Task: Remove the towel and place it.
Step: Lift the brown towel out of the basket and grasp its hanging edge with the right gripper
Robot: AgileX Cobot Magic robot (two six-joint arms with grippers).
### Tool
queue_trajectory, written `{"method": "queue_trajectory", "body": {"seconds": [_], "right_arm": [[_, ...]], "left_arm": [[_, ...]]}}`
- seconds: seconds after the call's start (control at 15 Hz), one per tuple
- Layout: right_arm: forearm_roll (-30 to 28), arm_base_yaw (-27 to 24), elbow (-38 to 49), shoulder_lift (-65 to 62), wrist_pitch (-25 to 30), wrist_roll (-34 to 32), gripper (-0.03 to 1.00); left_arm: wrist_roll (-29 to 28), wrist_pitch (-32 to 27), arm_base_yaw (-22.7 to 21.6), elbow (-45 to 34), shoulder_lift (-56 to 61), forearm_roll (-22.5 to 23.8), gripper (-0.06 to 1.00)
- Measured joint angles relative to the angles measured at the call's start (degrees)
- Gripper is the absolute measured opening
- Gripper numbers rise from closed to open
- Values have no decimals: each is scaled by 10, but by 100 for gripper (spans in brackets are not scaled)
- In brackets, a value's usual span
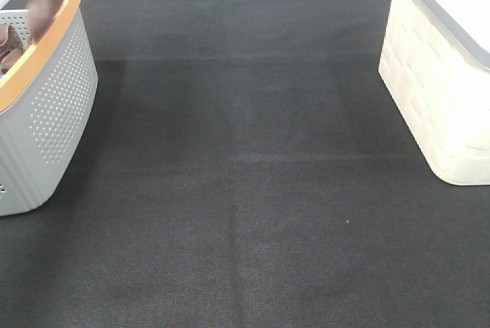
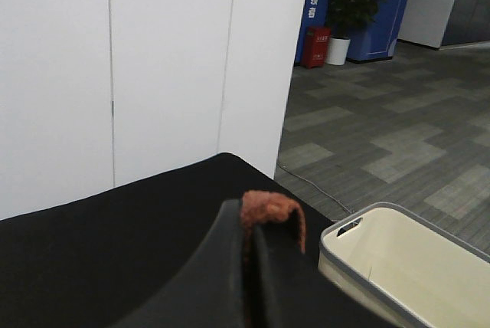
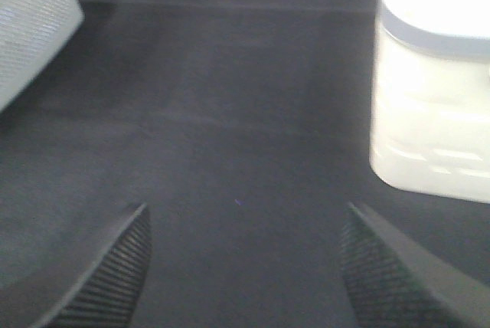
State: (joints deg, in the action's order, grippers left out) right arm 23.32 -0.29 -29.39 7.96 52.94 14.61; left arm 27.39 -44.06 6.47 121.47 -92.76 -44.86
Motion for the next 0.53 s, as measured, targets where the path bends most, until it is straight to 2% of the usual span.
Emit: {"method": "queue_trajectory", "body": {"seconds": [0.07,0.13,0.2,0.33,0.47,0.53], "right_arm": [[0,0,0,0,0,0,66],[55,7,0,57,-52,47,66],[94,19,0,90,-82,95,66],[192,55,0,159,-113,221,66],[299,86,0,235,-144,352,66],[299,86,0,235,-144,352,66]], "left_arm": [[0,0,0,0,0,0,0],[3,2,40,0,-20,15,0],[3,2,58,0,-35,21,0],[6,2,88,0,-57,28,0],[7,2,100,0,-66,28,0],[7,2,100,0,-66,28,0]]}}
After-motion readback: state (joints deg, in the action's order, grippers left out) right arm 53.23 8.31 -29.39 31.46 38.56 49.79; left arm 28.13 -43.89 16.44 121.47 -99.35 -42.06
